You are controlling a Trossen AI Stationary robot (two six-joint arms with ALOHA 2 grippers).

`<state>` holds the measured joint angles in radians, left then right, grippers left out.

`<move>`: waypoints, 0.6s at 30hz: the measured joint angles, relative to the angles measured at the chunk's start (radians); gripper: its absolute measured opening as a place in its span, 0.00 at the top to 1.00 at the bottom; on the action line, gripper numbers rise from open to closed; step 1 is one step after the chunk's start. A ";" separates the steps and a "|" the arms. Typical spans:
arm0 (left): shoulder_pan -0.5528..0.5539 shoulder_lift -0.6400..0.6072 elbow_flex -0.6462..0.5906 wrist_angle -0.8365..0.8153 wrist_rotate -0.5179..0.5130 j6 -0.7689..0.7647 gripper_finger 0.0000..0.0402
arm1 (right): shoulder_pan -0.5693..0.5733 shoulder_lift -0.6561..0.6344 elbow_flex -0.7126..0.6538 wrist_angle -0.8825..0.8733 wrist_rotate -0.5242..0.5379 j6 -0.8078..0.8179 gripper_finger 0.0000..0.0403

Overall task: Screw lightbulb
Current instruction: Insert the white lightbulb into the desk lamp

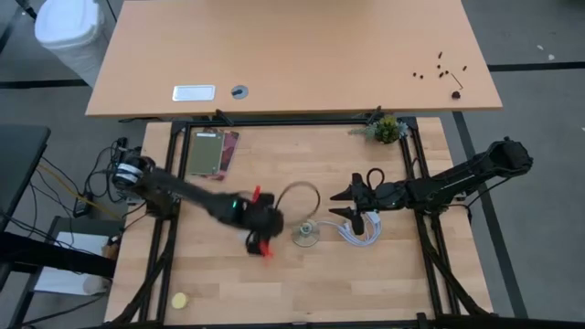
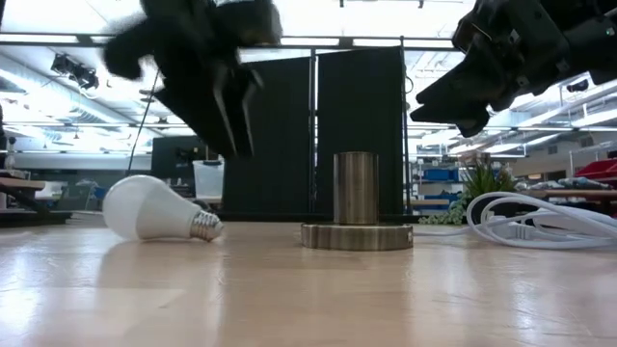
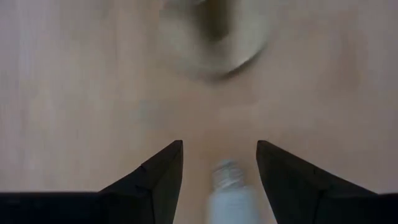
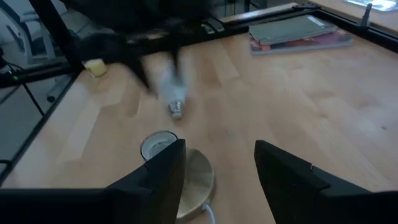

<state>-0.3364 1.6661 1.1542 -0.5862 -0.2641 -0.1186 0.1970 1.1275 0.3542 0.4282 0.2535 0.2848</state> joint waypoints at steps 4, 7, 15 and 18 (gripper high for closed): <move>-0.134 0.005 0.001 -0.030 -0.141 -0.177 0.48 | 0.000 0.000 0.000 -0.001 0.000 0.000 0.50; -0.213 0.010 0.000 -0.095 -0.238 -0.304 0.48 | -0.001 0.000 0.000 0.005 0.000 -0.003 0.50; -0.313 0.063 0.000 -0.202 -0.315 -0.521 0.48 | -0.001 0.000 0.000 0.046 0.000 -0.003 0.50; -0.318 0.108 0.000 -0.205 -0.316 -0.534 0.48 | -0.001 0.000 0.000 0.048 0.000 -0.001 0.50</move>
<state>-0.6546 1.7743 1.1538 -0.7917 -0.5800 -0.6529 0.1963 1.1275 0.3538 0.4766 0.2539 0.2836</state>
